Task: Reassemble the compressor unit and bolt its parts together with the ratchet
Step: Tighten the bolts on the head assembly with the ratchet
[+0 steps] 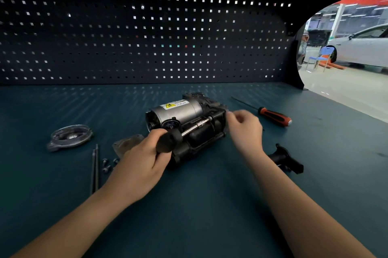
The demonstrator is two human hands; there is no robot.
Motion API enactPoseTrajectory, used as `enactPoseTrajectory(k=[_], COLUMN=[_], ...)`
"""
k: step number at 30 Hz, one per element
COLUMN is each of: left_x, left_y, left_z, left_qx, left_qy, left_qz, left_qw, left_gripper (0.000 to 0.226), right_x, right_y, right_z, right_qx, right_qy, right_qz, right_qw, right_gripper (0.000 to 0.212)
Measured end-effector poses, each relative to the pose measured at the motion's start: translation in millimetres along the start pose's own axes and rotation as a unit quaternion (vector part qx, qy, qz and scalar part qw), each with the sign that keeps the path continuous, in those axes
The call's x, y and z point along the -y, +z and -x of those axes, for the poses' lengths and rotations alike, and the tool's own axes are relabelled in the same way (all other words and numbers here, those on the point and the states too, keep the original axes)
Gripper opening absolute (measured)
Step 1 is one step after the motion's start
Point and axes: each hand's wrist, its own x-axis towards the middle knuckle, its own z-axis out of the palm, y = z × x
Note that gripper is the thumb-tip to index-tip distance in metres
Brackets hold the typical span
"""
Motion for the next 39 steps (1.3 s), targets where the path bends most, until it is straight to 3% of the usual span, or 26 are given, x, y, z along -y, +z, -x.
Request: enactPoseTrajectory(k=[2,4,6,9,11,15,26,31,39], left_x=[3.9,5.2,5.0,1.8,-0.8,-4.2,16.0,16.6,24.2], left_y=[4.0,7.6,11.1,12.2,11.5,8.3,4.9,3.0,1.1], left_z=[0.0,2.0,3.5,-0.3,-0.5,5.3,-5.8,-6.3,-6.3], left_qx=[-0.004,-0.013,-0.015,-0.008,0.003,0.037,0.015,0.022,0.030], left_qy=[-0.005,0.000,-0.006,-0.051,-0.074,-0.031,-0.132,-0.103,-0.050], left_qz=[0.019,0.029,0.046,0.098,0.134,0.115,0.202,0.174,0.135], left_qw=[1.000,0.999,0.999,0.994,0.988,0.992,0.970,0.979,0.989], left_gripper=[0.024,0.029,0.027,0.022,0.036,0.048,0.032,0.035,0.053], right_x=[-9.3,-18.9,-22.1,-28.0,-31.9,-38.1,-37.3,-32.1,-35.6], right_y=[0.9,6.2,9.7,9.4,6.7,0.1,-15.5,-11.3,-8.7], right_z=[-8.4,-17.0,-20.7,-28.0,-26.5,-17.3,7.4,14.9,14.3], right_qx=[0.001,0.080,0.132,0.121,0.117,0.095,0.109,0.105,0.113], right_qy=[-0.043,-0.084,-0.088,-0.058,-0.045,-0.035,-0.065,-0.154,-0.116], right_qz=[0.023,0.059,0.056,0.009,-0.013,-0.022,-0.001,0.086,0.085], right_qw=[0.999,0.991,0.986,0.991,0.992,0.995,0.992,0.979,0.983], right_gripper=[0.040,0.057,0.057,0.052,0.050,0.042,0.052,0.058,0.080])
